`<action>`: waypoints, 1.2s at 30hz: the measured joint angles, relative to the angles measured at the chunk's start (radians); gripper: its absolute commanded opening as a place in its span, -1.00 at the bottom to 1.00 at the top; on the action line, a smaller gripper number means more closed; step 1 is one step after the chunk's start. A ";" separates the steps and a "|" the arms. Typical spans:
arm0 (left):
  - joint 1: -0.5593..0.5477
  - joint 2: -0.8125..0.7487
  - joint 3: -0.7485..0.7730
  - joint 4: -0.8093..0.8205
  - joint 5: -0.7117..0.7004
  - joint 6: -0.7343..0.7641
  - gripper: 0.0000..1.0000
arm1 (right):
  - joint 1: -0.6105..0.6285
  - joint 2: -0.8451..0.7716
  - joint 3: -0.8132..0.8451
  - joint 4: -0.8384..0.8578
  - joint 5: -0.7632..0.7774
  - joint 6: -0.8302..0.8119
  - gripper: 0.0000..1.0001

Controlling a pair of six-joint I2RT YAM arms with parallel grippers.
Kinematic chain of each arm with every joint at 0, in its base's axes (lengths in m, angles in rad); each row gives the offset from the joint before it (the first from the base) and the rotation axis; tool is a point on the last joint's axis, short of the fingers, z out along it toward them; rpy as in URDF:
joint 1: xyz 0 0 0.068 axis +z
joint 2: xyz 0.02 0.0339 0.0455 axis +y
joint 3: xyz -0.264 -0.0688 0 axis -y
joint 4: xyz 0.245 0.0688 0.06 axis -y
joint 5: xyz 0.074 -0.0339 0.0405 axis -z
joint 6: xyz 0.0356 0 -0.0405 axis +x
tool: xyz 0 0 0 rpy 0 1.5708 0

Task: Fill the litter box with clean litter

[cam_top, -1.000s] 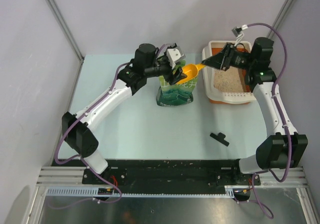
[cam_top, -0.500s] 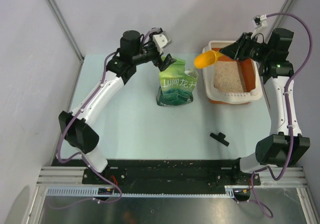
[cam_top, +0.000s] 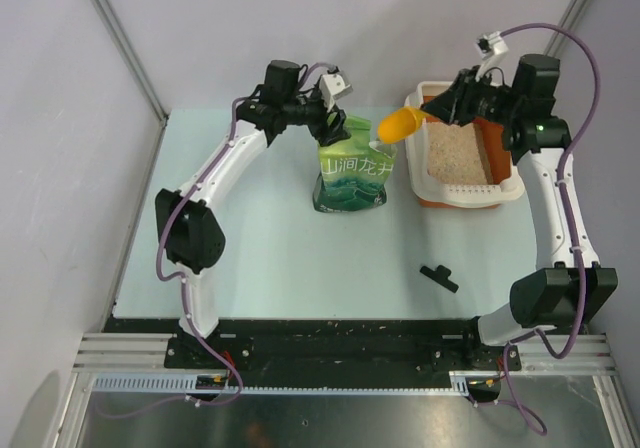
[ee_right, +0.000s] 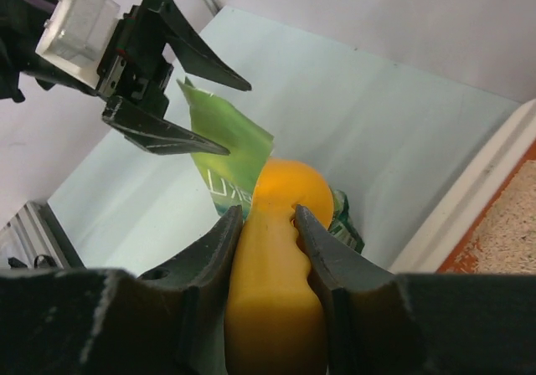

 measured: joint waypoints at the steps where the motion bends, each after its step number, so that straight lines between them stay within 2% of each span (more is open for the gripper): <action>1: 0.001 0.004 0.000 -0.017 0.010 0.004 0.25 | 0.019 0.002 0.004 -0.013 0.014 -0.015 -1.00; 3: 0.001 0.005 -0.002 -0.040 0.027 0.018 0.10 | 0.056 0.008 0.017 -0.041 0.046 -0.045 -1.00; 4: 0.001 0.005 -0.002 -0.050 0.040 0.024 -0.09 | 0.076 0.010 0.026 -0.058 0.069 -0.066 -1.00; 6: 0.001 0.002 -0.011 -0.053 0.068 0.034 -0.31 | 0.108 0.013 0.043 -0.084 0.103 -0.103 -1.00; 7: 0.001 -0.002 -0.020 -0.055 0.079 0.036 -0.54 | 0.117 0.016 0.052 -0.095 0.118 -0.117 -1.00; 9: 0.001 -0.013 -0.048 -0.063 0.114 0.044 -0.78 | 0.124 0.023 0.074 -0.112 0.142 -0.138 -1.00; 10: 0.000 -0.018 -0.059 -0.067 0.130 0.045 -1.00 | 0.125 0.030 0.087 -0.121 0.157 -0.148 -1.00; 18: 0.000 -0.046 -0.078 -0.080 0.201 0.003 -1.00 | 0.125 0.056 0.134 -0.201 0.200 -0.237 -1.00; 26: -0.013 -0.080 -0.102 -0.107 0.192 -0.019 -1.00 | 0.165 0.056 0.137 -0.271 0.205 -0.317 -1.00; 36: -0.035 -0.127 -0.158 -0.109 0.164 -0.015 -1.00 | 0.254 0.043 0.097 -0.326 0.301 -0.428 -1.00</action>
